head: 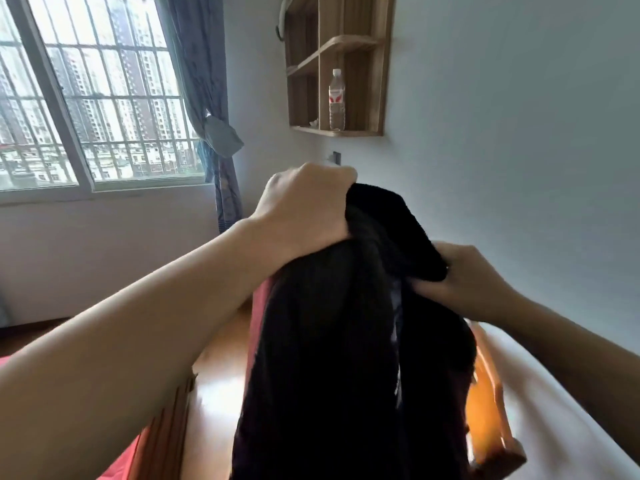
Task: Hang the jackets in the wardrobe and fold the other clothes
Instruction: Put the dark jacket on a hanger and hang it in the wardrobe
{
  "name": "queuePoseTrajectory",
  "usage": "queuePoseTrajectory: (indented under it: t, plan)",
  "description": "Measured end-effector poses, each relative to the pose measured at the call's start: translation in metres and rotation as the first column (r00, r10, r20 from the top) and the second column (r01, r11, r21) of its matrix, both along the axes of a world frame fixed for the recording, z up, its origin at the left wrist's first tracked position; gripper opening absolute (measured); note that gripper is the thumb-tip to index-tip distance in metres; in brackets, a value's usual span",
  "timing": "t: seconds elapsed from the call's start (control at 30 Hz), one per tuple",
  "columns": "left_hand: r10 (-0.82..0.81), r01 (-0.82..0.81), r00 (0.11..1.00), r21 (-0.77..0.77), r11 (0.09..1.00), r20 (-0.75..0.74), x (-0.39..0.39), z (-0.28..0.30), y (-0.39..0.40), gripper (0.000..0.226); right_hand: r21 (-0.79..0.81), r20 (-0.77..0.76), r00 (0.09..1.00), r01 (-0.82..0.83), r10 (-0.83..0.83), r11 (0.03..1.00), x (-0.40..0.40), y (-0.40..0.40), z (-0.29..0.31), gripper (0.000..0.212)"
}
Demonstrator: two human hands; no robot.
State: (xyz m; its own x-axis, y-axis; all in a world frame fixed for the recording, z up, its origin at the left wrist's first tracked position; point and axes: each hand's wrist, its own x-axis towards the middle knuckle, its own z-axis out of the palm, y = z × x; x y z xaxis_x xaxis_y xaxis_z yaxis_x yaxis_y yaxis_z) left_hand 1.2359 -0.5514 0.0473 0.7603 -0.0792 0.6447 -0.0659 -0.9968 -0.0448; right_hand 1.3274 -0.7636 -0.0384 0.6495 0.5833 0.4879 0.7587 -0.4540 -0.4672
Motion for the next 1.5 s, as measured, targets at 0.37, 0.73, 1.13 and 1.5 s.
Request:
queuePoseTrajectory:
  t: [0.37,0.73,1.13,1.5]
  plan:
    - [0.098,-0.096,0.92,0.026,0.995,-0.38,-0.079,-0.015,0.087,0.06,-0.193,-0.245,0.951,-0.239,0.189,0.952,0.027,0.021,0.038,0.016]
    - [0.158,-0.539,0.732,-0.422,0.729,-0.663,-0.176,-0.101,0.088,0.026,0.227,-0.279,0.824,-0.442,0.493,0.868,-0.029,0.062,0.1,0.023]
    - [-0.027,-0.366,0.921,-0.89,0.273,-0.388,-0.192,-0.126,-0.069,0.05,0.341,-0.503,0.621,-0.498,0.602,0.798,-0.073,0.012,0.079,0.017]
    - [0.618,-0.244,0.786,-0.934,0.262,-0.032,-0.242,-0.111,-0.137,0.025,0.307,-0.322,0.697,-0.563,0.641,0.767,-0.095,-0.025,0.075,0.018]
